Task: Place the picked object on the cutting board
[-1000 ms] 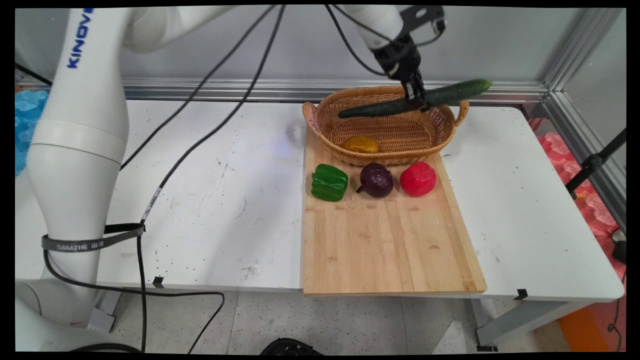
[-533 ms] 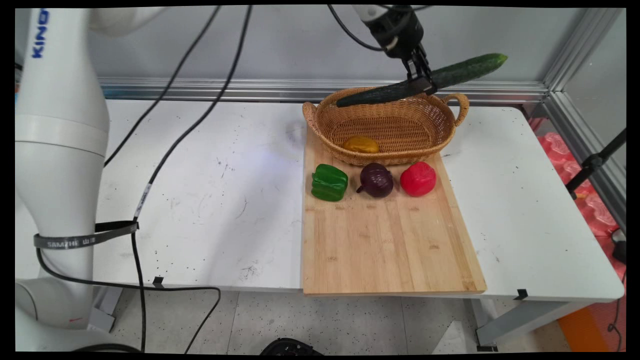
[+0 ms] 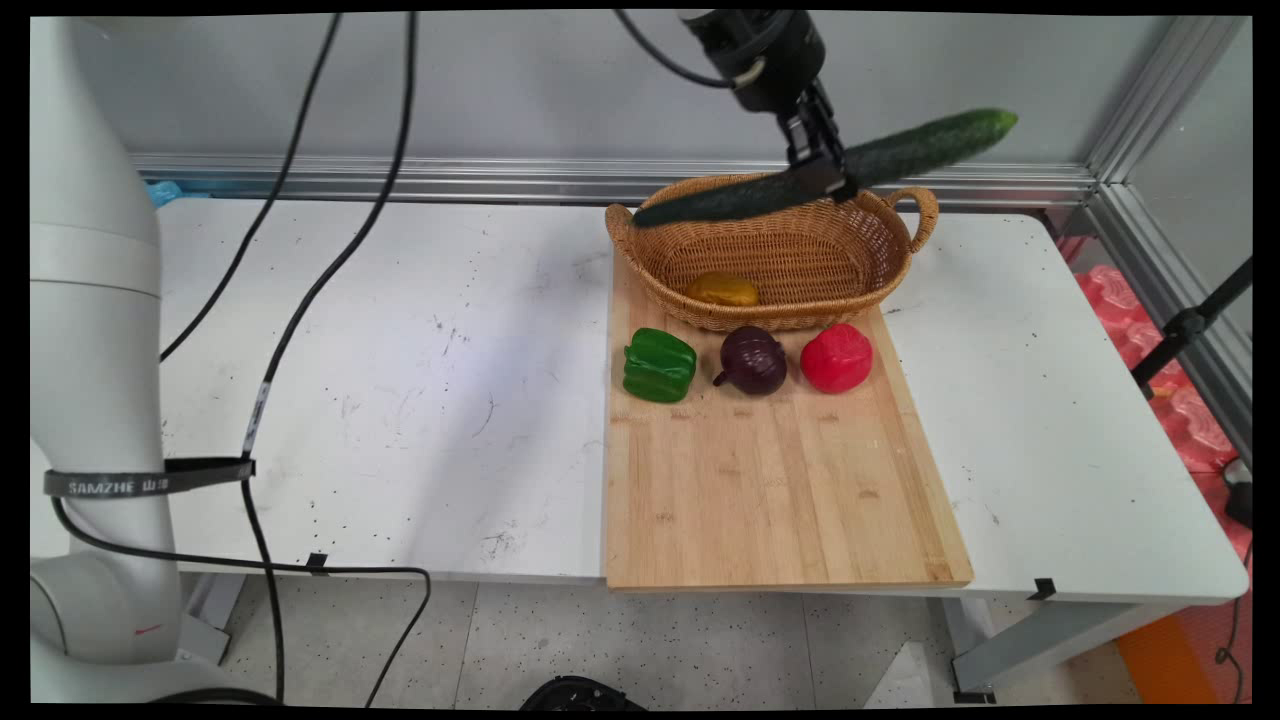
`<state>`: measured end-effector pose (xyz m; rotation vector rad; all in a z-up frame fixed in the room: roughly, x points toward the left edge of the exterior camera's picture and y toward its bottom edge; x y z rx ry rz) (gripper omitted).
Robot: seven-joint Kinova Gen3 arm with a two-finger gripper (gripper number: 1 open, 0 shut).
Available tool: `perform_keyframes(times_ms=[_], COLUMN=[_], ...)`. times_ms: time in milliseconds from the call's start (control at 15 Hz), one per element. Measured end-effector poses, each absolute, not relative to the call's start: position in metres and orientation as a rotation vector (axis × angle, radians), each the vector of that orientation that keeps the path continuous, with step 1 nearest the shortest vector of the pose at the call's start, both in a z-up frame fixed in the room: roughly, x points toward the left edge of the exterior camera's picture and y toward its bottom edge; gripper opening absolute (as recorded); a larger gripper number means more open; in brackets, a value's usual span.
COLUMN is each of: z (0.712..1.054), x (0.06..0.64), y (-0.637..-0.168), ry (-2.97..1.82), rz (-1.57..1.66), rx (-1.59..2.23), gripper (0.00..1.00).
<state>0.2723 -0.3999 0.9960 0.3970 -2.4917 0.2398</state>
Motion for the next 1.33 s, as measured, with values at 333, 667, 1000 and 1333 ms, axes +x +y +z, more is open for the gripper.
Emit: perform_keyframes(times_ms=[333,667,1000,1333], z=[0.999,0.988,0.964,0.939], x=[0.269,0.262,0.245,0.228], y=[-0.338,-0.293,-0.258,-0.241], ry=[-2.542,-2.589,-2.638,-2.680], rz=[0.165,0.118,0.093,0.083], rx=[0.416,0.444,0.482,0.507], gripper=[0.00,0.00,0.00,0.00])
